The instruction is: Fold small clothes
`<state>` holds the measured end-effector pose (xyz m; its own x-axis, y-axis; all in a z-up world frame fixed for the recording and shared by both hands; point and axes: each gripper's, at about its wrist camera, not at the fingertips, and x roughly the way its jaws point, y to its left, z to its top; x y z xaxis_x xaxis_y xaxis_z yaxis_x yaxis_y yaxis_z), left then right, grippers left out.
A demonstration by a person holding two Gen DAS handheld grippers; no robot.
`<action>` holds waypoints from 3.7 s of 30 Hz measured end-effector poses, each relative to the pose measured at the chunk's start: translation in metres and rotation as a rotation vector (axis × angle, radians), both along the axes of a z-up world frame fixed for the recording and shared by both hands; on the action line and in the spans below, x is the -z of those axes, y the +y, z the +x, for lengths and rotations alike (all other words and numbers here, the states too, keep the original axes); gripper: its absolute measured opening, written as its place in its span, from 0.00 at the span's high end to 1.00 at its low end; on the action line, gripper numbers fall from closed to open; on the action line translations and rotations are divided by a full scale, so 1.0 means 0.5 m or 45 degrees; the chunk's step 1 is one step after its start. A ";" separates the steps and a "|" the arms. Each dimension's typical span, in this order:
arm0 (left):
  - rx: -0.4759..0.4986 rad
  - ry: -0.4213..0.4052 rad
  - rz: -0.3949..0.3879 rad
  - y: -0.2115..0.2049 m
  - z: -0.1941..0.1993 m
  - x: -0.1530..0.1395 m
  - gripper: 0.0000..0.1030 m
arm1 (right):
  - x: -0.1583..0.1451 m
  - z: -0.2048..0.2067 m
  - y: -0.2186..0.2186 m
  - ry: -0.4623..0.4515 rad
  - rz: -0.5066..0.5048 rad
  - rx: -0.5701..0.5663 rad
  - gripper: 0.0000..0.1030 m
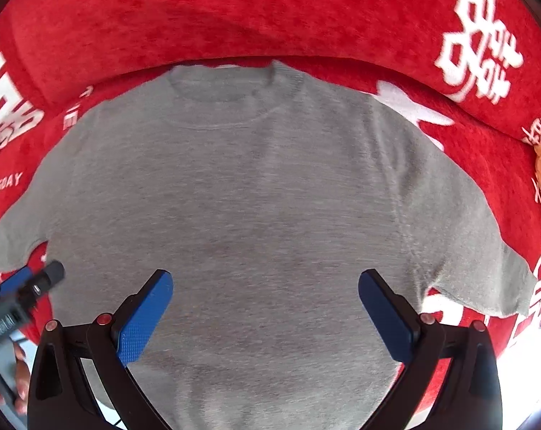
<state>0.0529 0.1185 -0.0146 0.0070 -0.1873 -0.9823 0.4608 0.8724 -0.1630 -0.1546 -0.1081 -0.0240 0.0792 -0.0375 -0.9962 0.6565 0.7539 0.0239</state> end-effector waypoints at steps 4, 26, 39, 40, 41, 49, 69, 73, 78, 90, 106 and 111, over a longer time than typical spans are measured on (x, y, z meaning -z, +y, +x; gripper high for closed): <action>-0.142 -0.041 -0.021 0.121 0.059 0.023 0.00 | 0.000 0.031 0.047 -0.009 0.022 -0.073 0.00; -0.833 -0.095 -0.419 0.476 0.295 0.103 0.31 | -0.001 0.152 0.256 -0.042 0.022 -0.321 0.00; -0.295 -0.401 -0.472 0.288 0.251 -0.099 0.92 | -0.035 0.078 0.229 -0.188 0.044 -0.160 0.00; -0.221 -0.431 -0.498 0.249 0.234 -0.128 0.92 | -0.039 0.069 0.219 -0.200 0.046 -0.136 0.00; -0.158 -0.449 -0.527 0.213 0.218 -0.153 0.92 | -0.047 0.051 0.201 -0.217 0.045 -0.104 0.00; 0.310 -0.353 -0.621 -0.165 -0.001 -0.179 0.92 | -0.091 -0.089 0.031 -0.284 -0.029 0.131 0.00; 0.254 -0.408 0.026 -0.076 0.018 -0.059 0.21 | -0.041 0.034 0.028 -0.280 -0.172 -0.288 0.00; 0.120 -0.192 0.069 -0.009 0.092 0.012 0.21 | 0.019 0.169 0.130 -0.139 -0.363 -0.639 0.00; 0.145 -0.211 0.052 -0.010 0.076 0.055 0.17 | 0.100 0.253 0.200 0.027 -0.666 -0.887 0.47; 0.204 -0.211 0.044 -0.007 0.077 0.044 0.17 | 0.038 -0.122 -0.159 -0.619 0.121 0.721 0.82; 0.209 0.021 0.010 -0.094 0.253 0.070 0.21 | 0.195 0.104 0.193 -0.822 1.036 0.769 0.43; 0.265 0.061 -0.128 -0.101 0.271 0.043 0.96 | 0.212 0.134 0.210 -0.883 1.118 0.855 0.93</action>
<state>0.1885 0.0681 -0.0361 -0.0883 -0.2770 -0.9568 0.6183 0.7379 -0.2706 -0.0875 -0.0033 -0.1302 0.8039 0.3680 -0.4673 0.5485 -0.1549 0.8217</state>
